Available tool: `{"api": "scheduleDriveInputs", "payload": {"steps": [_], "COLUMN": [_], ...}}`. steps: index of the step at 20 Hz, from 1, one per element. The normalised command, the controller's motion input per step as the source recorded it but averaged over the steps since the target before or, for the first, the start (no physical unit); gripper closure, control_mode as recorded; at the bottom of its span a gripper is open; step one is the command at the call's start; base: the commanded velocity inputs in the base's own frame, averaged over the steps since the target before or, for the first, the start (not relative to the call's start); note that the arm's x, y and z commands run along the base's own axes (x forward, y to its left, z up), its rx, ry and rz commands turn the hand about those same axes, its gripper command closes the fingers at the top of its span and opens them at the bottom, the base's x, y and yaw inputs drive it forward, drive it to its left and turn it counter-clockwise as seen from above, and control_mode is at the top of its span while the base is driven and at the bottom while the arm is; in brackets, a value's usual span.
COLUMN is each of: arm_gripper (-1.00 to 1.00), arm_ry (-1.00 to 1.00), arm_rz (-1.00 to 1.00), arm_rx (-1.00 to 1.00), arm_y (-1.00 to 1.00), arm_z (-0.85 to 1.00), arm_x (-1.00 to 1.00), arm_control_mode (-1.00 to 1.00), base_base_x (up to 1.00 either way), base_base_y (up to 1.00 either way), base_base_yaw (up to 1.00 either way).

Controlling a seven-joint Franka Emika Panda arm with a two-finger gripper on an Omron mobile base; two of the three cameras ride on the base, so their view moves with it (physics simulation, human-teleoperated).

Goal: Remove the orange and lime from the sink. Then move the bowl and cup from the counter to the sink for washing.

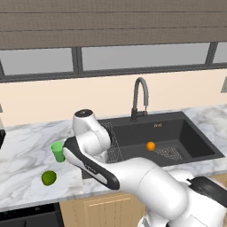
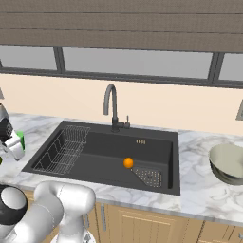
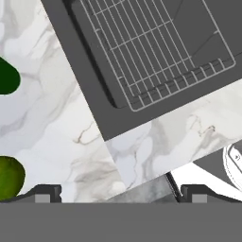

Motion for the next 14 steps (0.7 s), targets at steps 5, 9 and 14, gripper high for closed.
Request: {"api": "scheduleDriveInputs", "payload": {"steps": [5, 9, 14], "arm_gripper": [-1.0, -1.0, -1.0], "arm_ry": [0.0, 0.0, 0.0], "arm_rz": [0.0, -0.01, -0.02], "arm_rx": [-0.03, -0.03, -0.03], "arm_y": [-0.39, -0.4, -0.42], "arm_z": [0.03, 0.01, 0.0], "arm_x": [0.0, 0.0, 0.0], "arm_control_mode": [-1.0, -1.0, -1.0], "base_base_x": [0.0, 0.0, 0.0], "base_base_y": [0.0, 0.0, 0.0], "base_base_yaw": [0.0, 0.0, 0.0]}}
